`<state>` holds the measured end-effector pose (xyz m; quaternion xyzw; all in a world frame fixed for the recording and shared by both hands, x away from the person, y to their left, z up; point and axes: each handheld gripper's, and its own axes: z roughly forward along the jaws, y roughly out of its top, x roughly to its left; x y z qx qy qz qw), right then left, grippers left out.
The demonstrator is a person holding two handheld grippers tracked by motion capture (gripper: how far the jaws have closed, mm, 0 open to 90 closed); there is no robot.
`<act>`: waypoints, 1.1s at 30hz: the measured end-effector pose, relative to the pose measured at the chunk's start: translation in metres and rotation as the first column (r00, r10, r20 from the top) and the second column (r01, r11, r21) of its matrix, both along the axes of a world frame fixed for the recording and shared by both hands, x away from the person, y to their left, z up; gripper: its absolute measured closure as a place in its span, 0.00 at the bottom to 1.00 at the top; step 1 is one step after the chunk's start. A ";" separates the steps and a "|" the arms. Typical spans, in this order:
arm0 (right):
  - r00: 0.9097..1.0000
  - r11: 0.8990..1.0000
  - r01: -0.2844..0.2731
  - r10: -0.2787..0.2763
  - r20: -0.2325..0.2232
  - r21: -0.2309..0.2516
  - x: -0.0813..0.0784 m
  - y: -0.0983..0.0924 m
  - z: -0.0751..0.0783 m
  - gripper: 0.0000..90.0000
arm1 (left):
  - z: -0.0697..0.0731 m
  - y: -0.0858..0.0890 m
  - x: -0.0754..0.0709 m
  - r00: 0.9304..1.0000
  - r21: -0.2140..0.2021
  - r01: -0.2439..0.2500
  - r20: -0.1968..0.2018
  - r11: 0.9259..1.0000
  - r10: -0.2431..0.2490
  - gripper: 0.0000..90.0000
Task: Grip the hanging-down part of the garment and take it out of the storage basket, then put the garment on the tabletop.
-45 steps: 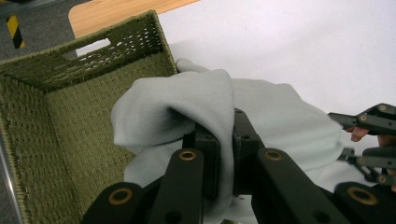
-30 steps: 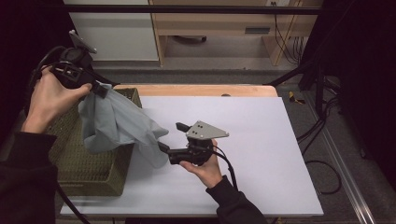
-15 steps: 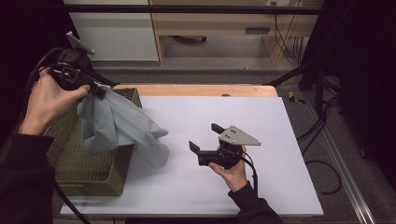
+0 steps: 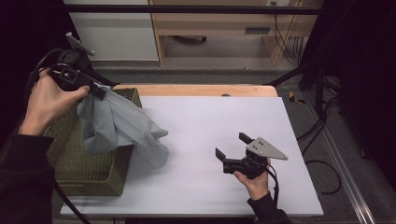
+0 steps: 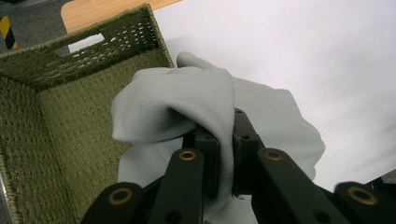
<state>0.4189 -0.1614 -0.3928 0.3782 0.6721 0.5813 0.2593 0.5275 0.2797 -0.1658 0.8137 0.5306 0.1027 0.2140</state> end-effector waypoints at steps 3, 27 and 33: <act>1.000 1.000 0.013 -0.013 0.002 0.007 -0.005 -0.008 -0.005 0.01 | 0.000 0.001 0.000 1.000 -0.003 0.001 0.000 1.000 -0.001 0.93; 0.996 0.996 0.087 -0.086 -0.010 0.009 -0.028 -0.039 -0.029 0.00 | -0.002 0.004 -0.001 1.000 -0.014 -0.003 0.004 1.000 0.004 0.93; 0.996 0.996 0.089 -0.089 -0.004 0.009 -0.028 -0.040 -0.029 0.00 | 0.000 0.002 -0.001 1.000 -0.023 -0.002 0.005 1.000 0.002 0.93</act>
